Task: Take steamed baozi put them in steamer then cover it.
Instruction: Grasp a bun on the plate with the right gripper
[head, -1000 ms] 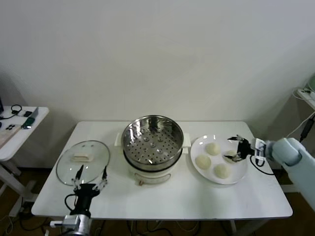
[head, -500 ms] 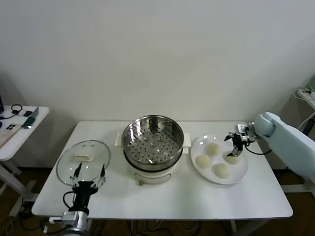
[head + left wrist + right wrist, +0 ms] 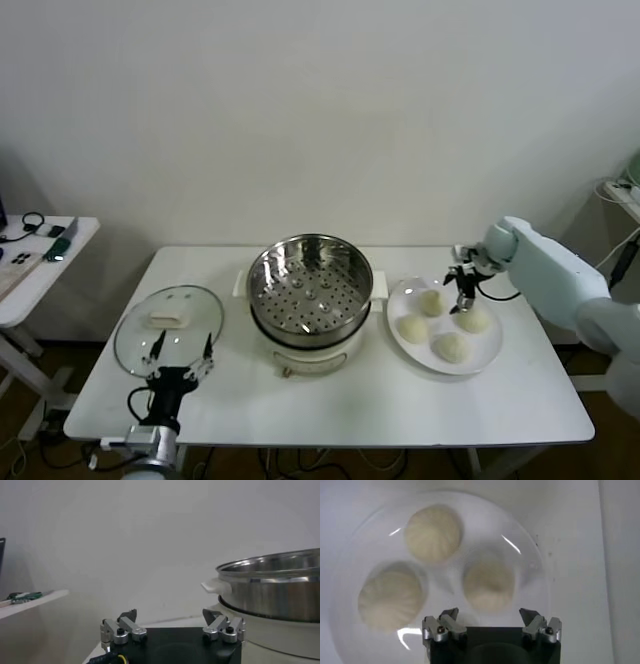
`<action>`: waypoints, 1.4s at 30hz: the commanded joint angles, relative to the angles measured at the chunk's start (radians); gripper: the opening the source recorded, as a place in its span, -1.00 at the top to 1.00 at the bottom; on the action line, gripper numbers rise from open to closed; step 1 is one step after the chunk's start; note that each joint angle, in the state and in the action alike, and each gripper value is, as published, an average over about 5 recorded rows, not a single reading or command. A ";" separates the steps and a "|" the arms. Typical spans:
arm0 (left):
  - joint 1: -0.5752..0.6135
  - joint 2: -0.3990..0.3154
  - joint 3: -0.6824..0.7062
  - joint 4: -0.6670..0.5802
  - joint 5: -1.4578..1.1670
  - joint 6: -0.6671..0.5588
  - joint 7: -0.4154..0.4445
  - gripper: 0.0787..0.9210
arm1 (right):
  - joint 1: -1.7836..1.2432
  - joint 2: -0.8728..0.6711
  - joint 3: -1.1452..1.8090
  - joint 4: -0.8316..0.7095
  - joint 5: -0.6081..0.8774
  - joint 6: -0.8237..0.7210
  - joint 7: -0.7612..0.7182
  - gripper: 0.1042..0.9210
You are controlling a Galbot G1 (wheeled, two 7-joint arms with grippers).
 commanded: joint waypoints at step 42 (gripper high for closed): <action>0.028 -0.002 -0.005 -0.008 -0.001 -0.012 -0.006 -0.77 | 0.009 0.121 0.110 -0.141 -0.171 0.071 -0.048 -0.49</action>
